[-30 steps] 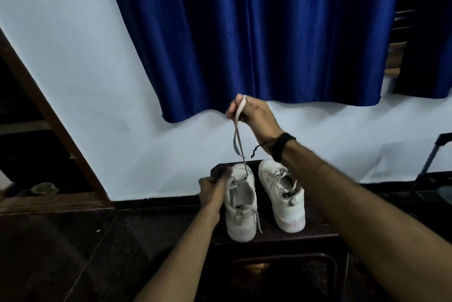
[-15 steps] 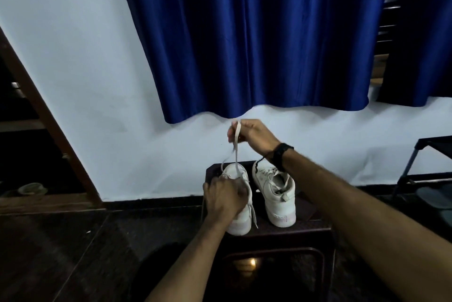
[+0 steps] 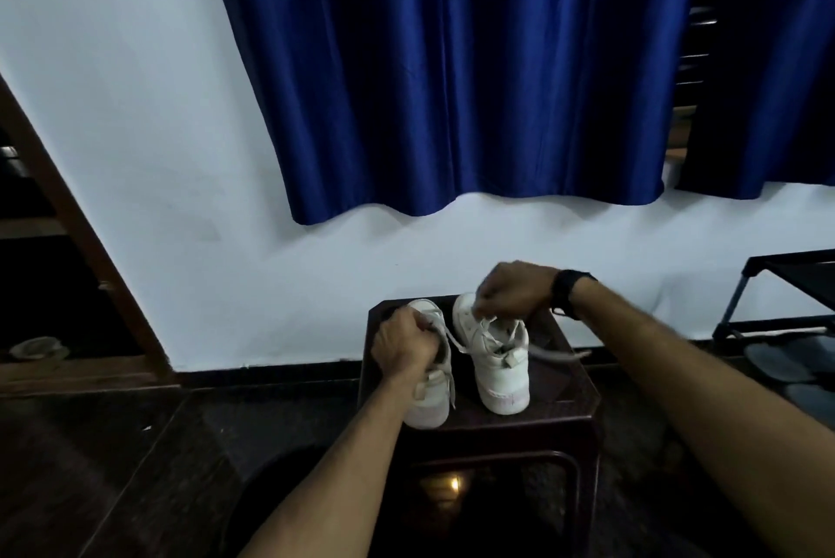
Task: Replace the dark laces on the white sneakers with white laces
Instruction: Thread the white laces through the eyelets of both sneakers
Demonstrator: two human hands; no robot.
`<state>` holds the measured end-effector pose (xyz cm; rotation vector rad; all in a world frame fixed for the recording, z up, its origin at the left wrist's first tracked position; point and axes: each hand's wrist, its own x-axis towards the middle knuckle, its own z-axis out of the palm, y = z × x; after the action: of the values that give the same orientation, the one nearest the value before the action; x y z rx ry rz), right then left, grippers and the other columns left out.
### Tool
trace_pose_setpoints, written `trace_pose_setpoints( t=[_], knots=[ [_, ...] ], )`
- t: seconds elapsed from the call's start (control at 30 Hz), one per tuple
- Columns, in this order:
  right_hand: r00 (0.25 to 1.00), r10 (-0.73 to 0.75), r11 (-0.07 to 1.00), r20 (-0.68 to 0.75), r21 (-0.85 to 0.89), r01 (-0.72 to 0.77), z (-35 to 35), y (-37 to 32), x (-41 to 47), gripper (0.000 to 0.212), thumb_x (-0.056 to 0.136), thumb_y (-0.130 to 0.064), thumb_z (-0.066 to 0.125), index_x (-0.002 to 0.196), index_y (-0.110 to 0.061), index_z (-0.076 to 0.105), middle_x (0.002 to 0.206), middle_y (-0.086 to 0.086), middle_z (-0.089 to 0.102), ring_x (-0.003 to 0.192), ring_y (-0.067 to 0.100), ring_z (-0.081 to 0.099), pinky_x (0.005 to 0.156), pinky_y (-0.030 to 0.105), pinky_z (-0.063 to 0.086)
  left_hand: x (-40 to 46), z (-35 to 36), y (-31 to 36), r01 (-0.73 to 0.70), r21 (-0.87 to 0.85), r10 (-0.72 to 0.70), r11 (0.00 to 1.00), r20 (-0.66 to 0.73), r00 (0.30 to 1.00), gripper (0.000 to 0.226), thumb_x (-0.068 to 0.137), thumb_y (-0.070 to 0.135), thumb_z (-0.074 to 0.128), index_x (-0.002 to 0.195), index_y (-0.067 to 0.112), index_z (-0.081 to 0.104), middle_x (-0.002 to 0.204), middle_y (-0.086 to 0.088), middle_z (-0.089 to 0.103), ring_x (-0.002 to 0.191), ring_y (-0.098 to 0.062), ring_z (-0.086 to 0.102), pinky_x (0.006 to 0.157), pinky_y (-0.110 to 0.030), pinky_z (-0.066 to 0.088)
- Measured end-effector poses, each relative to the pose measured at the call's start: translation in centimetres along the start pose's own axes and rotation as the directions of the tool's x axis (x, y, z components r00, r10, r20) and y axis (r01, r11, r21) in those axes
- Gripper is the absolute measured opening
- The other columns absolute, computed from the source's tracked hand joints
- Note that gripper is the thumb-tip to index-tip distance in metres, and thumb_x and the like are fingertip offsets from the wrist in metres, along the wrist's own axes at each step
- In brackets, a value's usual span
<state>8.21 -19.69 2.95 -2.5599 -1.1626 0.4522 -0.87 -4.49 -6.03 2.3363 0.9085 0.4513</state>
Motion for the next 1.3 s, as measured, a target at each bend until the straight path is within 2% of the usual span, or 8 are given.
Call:
trace_pose_setpoints(
  t=[0.1,0.2,0.37,0.53,0.67,0.83,1.03,1.3],
  knots=[
    [0.984,0.131,0.971,0.122,-0.218,-0.102,1.7,0.9,0.6,0.031,0.075,-0.03,0.062,0.097,-0.013,0.075,0.095,0.012,0.074,0.092,0.024,0.069,0.079,0.03,0.053,1.1,-0.4,-0.4,0.129,-0.264,-0.111,0.956,0.08,0.991,0.005,0.077,0.019,0.069,0.075,0.024,0.067,0.094,0.006,0.074,0.093,-0.019,0.069,0.083,-0.029,0.055],
    [0.977,0.127,0.986,-0.17,-0.088,-0.143,4.1,-0.5,1.6,0.028,0.083,-0.029,0.054,0.101,-0.017,0.072,0.108,0.011,0.07,0.102,0.028,0.063,0.082,0.029,0.05,1.8,-0.5,-1.4,0.086,-0.327,-0.03,0.941,0.173,0.985,0.01,0.068,0.017,0.068,0.069,0.027,0.07,0.08,0.009,0.074,0.083,-0.015,0.071,0.081,-0.033,0.058],
    [0.979,0.175,0.953,-0.107,0.267,-0.141,8.3,-2.6,5.7,0.071,0.083,-0.059,0.058,0.137,-0.014,0.046,0.134,0.009,0.055,0.123,0.028,0.05,0.095,0.031,0.041,1.4,-1.8,-1.6,-0.128,0.042,0.119,0.991,0.181,0.976,0.019,0.076,0.017,0.061,0.089,0.027,0.071,0.095,0.0,0.072,0.094,-0.024,0.067,0.077,-0.031,0.055],
    [0.9,0.259,0.938,-0.352,0.314,-0.147,10.0,-1.9,6.8,0.018,0.08,-0.028,0.066,0.091,-0.017,0.075,0.099,0.009,0.072,0.097,0.024,0.066,0.084,0.032,0.054,1.2,-1.0,-0.1,-0.23,0.477,0.145,0.848,0.209,0.967,0.034,0.083,0.036,0.061,0.113,0.02,0.065,0.12,-0.006,0.065,0.115,-0.027,0.06,0.091,-0.033,0.045],
    [0.843,0.296,0.946,-0.45,0.262,-0.192,10.3,-1.2,6.2,0.018,0.087,-0.024,0.056,0.098,-0.015,0.066,0.105,0.012,0.067,0.098,0.03,0.064,0.081,0.035,0.052,0.6,1.0,0.5,-0.299,0.652,0.238,0.696,0.184,0.954,0.029,0.09,0.035,0.052,0.107,0.017,0.067,0.117,-0.005,0.067,0.117,-0.024,0.055,0.104,-0.039,0.027],
    [0.813,0.332,0.925,-0.479,0.334,-0.182,10.6,0.0,5.8,0.022,0.081,-0.023,0.057,0.1,-0.014,0.061,0.103,0.01,0.065,0.101,0.029,0.062,0.082,0.035,0.05,0.6,1.7,1.1,-0.441,0.649,0.411,0.62,0.21,0.887,0.023,0.087,0.027,0.054,0.105,0.019,0.066,0.111,-0.005,0.068,0.113,-0.025,0.057,0.102,-0.038,0.025],
    [0.764,0.439,0.856,-0.473,0.477,-0.197,10.9,0.4,5.4,0.012,0.077,-0.021,0.06,0.08,-0.012,0.068,0.091,0.009,0.069,0.09,0.028,0.066,0.076,0.032,0.054,1.9,2.4,0.2,-0.285,0.604,0.195,0.745,0.212,0.958,0.02,0.083,0.031,0.058,0.1,0.022,0.064,0.106,0.0,0.07,0.109,-0.023,0.061,0.101,-0.042,0.024],
    [0.717,0.519,0.794,-0.465,0.572,-0.204,10.8,0.9,5.2,0.026,0.079,-0.039,0.07,0.083,-0.014,0.075,0.093,0.009,0.071,0.095,0.026,0.065,0.081,0.029,0.052,1.7,3.1,0.1,-0.052,0.471,0.018,0.881,0.075,0.997,0.022,0.076,0.029,0.052,0.092,0.024,0.066,0.105,0.002,0.068,0.113,-0.023,0.055,0.092,-0.04,0.03]
  ],
)
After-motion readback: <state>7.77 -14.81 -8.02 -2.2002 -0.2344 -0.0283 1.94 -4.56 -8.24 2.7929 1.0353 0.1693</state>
